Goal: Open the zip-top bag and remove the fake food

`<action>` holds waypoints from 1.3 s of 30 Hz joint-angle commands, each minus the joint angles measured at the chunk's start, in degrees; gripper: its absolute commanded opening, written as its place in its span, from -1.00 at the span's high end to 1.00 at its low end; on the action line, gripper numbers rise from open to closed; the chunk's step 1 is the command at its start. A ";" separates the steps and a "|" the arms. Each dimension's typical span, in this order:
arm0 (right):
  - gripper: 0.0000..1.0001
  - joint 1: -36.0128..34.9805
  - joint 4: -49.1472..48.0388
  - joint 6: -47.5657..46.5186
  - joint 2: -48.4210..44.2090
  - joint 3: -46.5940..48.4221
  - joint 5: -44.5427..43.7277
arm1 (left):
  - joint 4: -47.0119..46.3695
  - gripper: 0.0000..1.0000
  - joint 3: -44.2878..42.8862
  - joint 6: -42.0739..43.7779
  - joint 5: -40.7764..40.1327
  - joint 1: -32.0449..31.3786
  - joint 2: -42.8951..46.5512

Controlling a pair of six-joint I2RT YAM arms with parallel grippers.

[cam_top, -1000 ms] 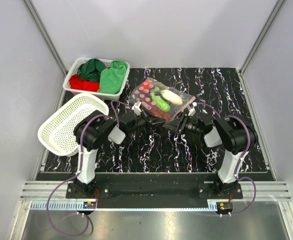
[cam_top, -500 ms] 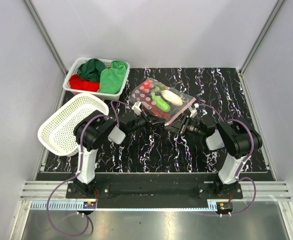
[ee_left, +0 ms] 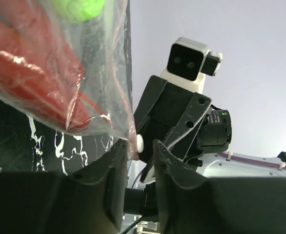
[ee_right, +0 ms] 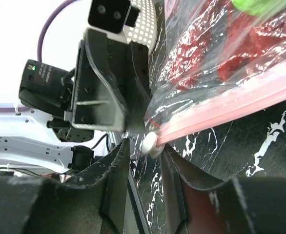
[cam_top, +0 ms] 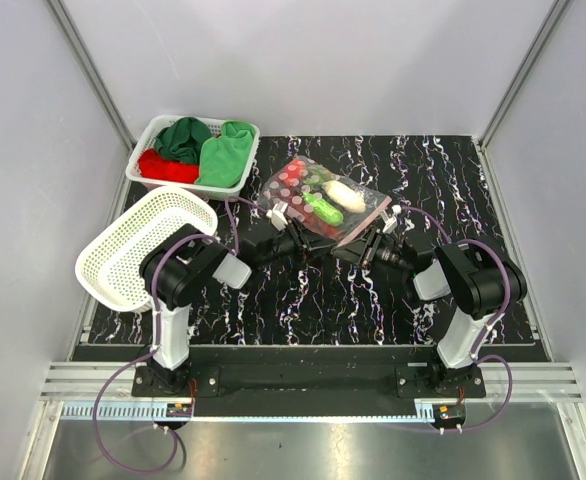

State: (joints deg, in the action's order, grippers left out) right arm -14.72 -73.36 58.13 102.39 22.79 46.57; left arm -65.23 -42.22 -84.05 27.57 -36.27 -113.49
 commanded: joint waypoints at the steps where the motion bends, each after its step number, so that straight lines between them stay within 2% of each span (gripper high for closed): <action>1: 0.17 1.27 -6.27 1.46 0.53 0.07 -0.16 | -0.25 0.46 -1.55 2.14 0.20 -0.99 1.35; 5: 0.12 2.24 -6.44 2.78 1.23 0.07 0.01 | -0.25 0.63 -1.46 2.14 -0.24 -1.34 0.64; 9: 0.10 3.29 -6.35 4.09 2.29 -0.02 0.72 | -0.33 0.88 -1.46 2.31 -0.33 -1.35 0.38; 10: 0.10 3.64 -6.35 4.53 2.46 -0.11 0.81 | -0.33 0.99 -1.46 2.40 -0.33 -1.35 0.29; 19: 0.10 5.49 -6.79 5.42 3.69 -0.55 1.95 | -0.07 1.00 -1.46 2.84 0.11 -1.43 0.20; 23: 0.09 6.37 -7.41 6.38 5.10 -0.64 2.21 | 2.82 0.13 -3.21 3.89 -0.24 -2.31 -0.41; 25: 0.15 6.46 -7.93 6.56 5.01 -1.16 2.13 | 4.15 -0.02 -4.45 3.90 -0.32 -2.58 -1.46; 27: 0.16 6.72 -7.85 6.30 4.40 -1.60 2.04 | 4.41 -0.28 -5.86 3.72 -1.03 -2.84 -3.04; 33: 0.14 6.81 -7.93 6.21 3.69 -1.61 2.74 | 8.09 -0.33 -8.75 4.68 -2.79 -3.02 -4.45; 36: 0.14 6.81 -8.11 6.38 3.96 -1.60 2.57 | 8.72 -0.20 -10.07 4.69 -3.05 -3.02 -5.60; 39: 0.15 6.99 -8.11 6.47 3.96 -1.78 2.39 | 8.81 0.11 -10.52 4.60 -3.23 -3.02 -6.30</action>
State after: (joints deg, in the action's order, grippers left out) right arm -8.23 -74.32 64.38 107.15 21.28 47.75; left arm -55.27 -50.43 -80.38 25.80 -39.11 -118.80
